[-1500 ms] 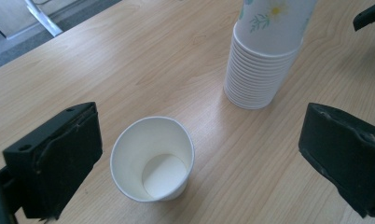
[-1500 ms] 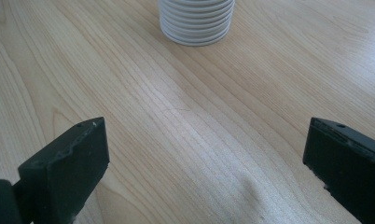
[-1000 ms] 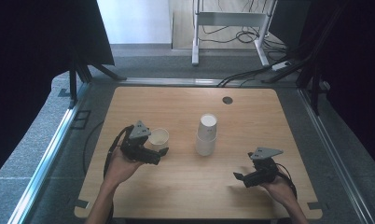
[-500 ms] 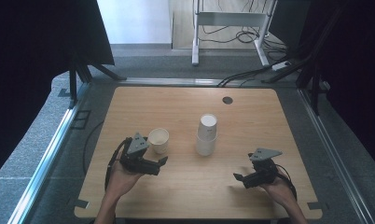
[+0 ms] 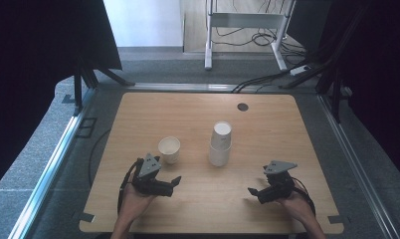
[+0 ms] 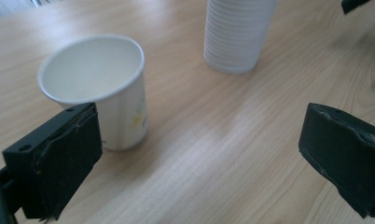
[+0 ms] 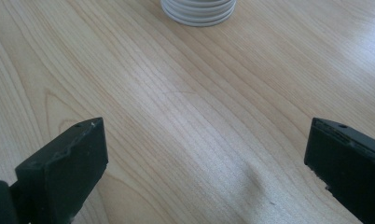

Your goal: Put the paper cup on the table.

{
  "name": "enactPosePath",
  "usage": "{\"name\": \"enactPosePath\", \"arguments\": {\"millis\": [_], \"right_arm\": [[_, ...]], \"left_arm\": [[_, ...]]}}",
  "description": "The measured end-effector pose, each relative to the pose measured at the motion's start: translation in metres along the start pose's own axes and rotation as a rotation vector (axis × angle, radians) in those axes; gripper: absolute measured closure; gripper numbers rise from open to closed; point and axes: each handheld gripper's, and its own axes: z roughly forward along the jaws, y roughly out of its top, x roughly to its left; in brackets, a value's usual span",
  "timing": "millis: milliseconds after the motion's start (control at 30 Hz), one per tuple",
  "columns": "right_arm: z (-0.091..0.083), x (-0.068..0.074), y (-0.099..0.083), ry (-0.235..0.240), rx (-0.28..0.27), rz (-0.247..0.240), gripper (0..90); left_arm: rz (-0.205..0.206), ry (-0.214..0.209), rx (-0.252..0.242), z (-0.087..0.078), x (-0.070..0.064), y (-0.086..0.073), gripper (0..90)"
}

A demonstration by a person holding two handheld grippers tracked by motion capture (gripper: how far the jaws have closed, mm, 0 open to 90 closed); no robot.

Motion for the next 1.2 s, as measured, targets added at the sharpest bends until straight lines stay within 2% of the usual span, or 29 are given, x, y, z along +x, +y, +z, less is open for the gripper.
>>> {"name": "enactPosePath", "arguments": {"millis": [200,367,667,967,1100,1200], "right_arm": [[0.003,0.002,-0.002,-0.005,0.015,-0.011,0.0],[0.006,0.003,-0.003,-0.009,0.029,-0.028,0.0],[0.013,0.006,-0.007,0.0,0.057,-0.048,0.0],[0.021,0.005,-0.012,0.028,0.079,-0.021,0.0],[0.023,0.004,-0.014,0.048,0.074,0.003,0.0],[0.024,0.003,-0.015,0.048,0.066,0.008,0.0]], "left_arm": [[0.005,-0.005,0.026,0.008,-0.007,-0.009,0.0],[-0.01,-0.03,0.038,0.015,-0.012,-0.017,0.0],[-0.016,-0.077,0.12,0.031,-0.021,-0.028,0.0],[-0.013,-0.099,0.204,0.044,-0.027,-0.035,0.0],[0.012,-0.086,0.234,0.048,-0.031,-0.036,0.0],[0.013,-0.081,0.252,0.05,-0.032,-0.036,0.0]]}}
